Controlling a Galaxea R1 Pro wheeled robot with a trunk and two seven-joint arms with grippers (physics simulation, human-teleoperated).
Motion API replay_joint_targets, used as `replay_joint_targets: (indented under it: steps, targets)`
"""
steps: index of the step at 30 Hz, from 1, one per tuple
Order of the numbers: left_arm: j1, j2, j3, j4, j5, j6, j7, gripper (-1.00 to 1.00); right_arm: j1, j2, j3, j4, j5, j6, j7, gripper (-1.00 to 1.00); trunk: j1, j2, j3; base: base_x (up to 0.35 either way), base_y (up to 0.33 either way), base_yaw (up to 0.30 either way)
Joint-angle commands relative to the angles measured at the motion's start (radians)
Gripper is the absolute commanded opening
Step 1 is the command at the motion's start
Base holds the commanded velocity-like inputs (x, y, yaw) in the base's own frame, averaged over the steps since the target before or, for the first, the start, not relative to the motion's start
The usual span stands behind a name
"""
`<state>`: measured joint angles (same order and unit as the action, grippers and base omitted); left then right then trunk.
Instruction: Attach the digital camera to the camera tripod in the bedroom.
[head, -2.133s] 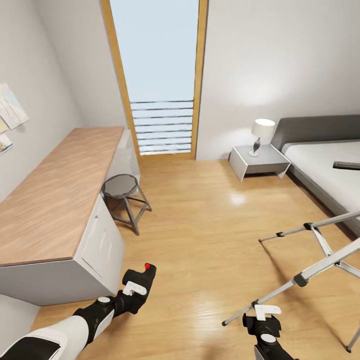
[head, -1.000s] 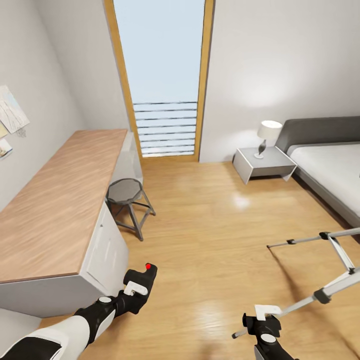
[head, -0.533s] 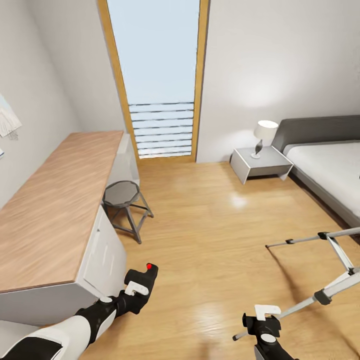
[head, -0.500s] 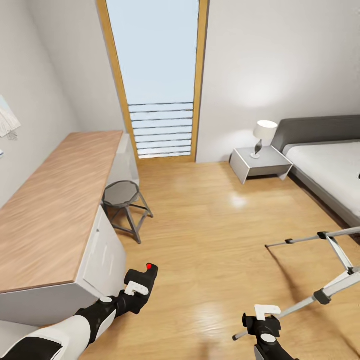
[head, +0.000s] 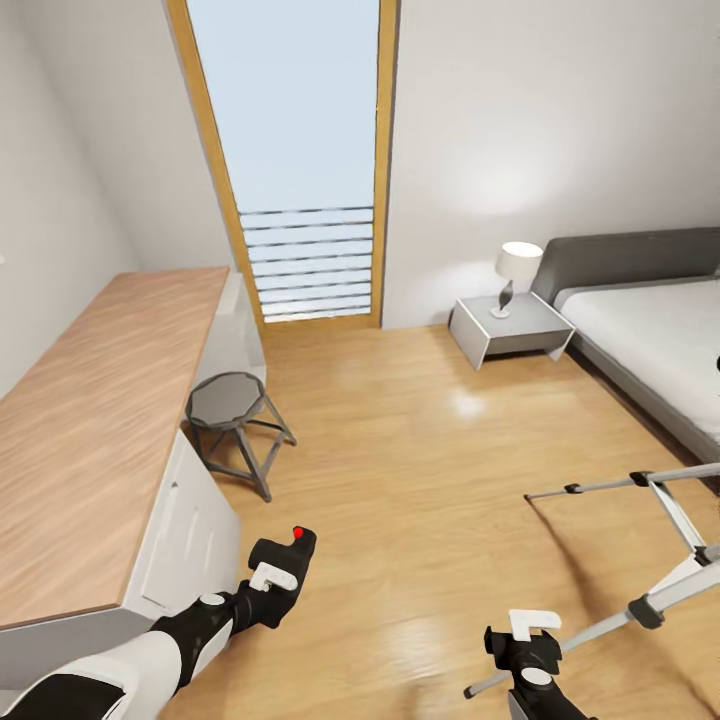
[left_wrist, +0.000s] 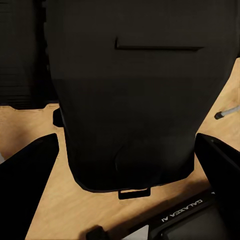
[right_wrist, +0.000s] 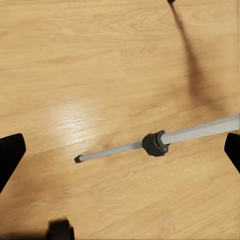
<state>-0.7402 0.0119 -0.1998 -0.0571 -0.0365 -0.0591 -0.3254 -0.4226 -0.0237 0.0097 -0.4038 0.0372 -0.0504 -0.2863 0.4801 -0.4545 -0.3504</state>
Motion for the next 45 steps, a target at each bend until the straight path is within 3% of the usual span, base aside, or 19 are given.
replay_joint_targets:
  steps: [1, 27, 45]
  targets:
    - [-0.001, 0.0, -0.004, 0.0, -0.003, -0.006, -0.001, -1.0, -0.001, 0.0, 0.001, 0.001, 0.004, -0.002, -0.004, 1.0, 0.001, -0.001, -0.001, 0.071, 0.006, -0.053]
    - [-0.001, 0.0, -0.004, 0.001, -0.003, -0.007, 0.0, -1.0, -0.001, 0.002, 0.001, 0.002, 0.003, -0.002, -0.004, 1.0, 0.001, -0.001, -0.001, 0.131, 0.098, -0.038]
    - [-0.001, -0.001, -0.005, 0.001, -0.003, -0.007, 0.0, -1.0, -0.001, 0.002, 0.001, 0.002, 0.004, -0.002, -0.004, 1.0, 0.001, -0.001, -0.001, 0.019, 0.016, -0.064]
